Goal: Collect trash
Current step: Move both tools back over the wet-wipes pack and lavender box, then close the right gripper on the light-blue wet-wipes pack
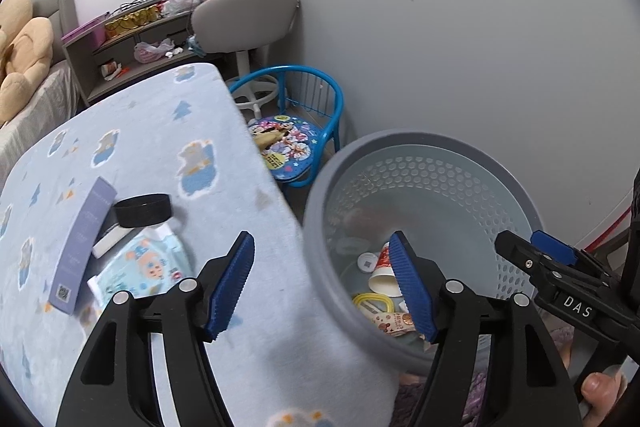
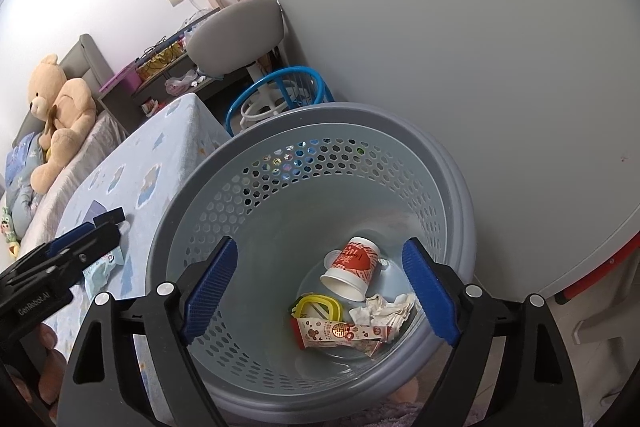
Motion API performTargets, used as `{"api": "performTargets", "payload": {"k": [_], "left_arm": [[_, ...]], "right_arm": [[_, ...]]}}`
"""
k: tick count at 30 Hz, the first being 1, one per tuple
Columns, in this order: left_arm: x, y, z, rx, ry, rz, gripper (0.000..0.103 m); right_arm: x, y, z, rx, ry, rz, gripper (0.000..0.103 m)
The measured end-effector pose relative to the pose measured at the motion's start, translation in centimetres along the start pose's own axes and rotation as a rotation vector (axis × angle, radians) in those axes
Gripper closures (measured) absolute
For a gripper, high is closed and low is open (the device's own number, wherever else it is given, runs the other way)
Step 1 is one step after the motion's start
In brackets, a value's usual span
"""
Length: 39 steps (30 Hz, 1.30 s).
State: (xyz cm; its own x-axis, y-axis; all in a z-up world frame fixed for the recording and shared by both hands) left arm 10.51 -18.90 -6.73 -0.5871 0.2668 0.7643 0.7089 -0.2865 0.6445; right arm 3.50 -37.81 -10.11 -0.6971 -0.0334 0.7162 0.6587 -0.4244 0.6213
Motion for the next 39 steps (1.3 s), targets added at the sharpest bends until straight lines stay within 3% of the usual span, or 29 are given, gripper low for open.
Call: {"api": "performTargets", "payload": {"k": [10, 20, 30, 39], "left_arm": [[2.2, -1.9, 5.6, 0.070, 0.052, -0.011, 0.034], [4.9, -4.9, 14.1, 0.180, 0.166, -0.023, 0.034], [7.2, -8.2, 22.1, 0.280, 0.276, -0.020, 0.034], [7.9, -9.9, 25.9, 0.344, 0.291, -0.009, 0.034]], "right_arm": [[1.6, -1.9, 3.5, 0.023, 0.040, -0.001, 0.016], [2.5, -3.5, 12.5, 0.141, 0.167, 0.013, 0.014], [-1.8, -6.8, 22.4, 0.280, 0.249, 0.121, 0.013], [-5.9, -9.0, 28.4, 0.382, 0.199, 0.203, 0.013]]}}
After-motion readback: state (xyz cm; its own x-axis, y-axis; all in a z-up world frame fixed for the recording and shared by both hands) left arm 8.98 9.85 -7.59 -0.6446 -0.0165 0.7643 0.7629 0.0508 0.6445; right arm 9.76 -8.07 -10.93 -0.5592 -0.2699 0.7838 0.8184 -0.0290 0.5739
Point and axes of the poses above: each gripper's, at about its wrist camera, not at the fingertips, and x roughly against the way its jaws point, z to its left, y to its top, the point moved 6 cm from there along -x, roughly the way its jaws point, and after that the axes turned 1 degree about y, right-handed, at the moved point
